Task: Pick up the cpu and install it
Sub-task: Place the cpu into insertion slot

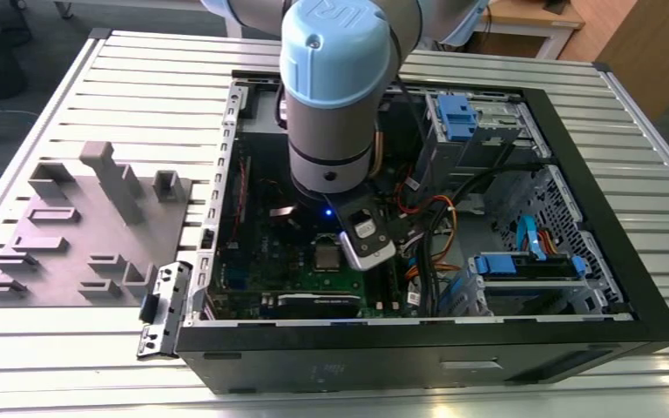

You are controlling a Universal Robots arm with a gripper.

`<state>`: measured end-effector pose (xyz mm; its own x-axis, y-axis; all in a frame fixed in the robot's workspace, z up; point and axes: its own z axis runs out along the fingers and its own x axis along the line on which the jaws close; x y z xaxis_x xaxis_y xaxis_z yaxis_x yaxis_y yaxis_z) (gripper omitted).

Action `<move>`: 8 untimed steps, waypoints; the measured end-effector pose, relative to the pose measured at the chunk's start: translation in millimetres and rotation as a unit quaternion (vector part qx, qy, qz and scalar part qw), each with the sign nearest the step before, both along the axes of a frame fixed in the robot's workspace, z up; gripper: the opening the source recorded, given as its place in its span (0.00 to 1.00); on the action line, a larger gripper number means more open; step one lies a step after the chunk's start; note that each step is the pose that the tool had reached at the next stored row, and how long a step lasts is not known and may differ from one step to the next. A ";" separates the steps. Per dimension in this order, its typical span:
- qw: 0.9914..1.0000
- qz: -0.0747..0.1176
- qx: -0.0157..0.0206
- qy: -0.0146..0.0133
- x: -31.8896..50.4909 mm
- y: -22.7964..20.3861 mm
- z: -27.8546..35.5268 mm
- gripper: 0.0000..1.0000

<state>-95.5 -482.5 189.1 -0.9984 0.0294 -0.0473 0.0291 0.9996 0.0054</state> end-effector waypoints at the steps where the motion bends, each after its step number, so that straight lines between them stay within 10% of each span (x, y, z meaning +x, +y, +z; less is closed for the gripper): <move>1: 1.000 0.000 0.000 -0.001 -1.1 0.0 0.0 0.54; 8: 1.000 0.000 0.001 -0.002 -2.5 -1.5 0.1 0.54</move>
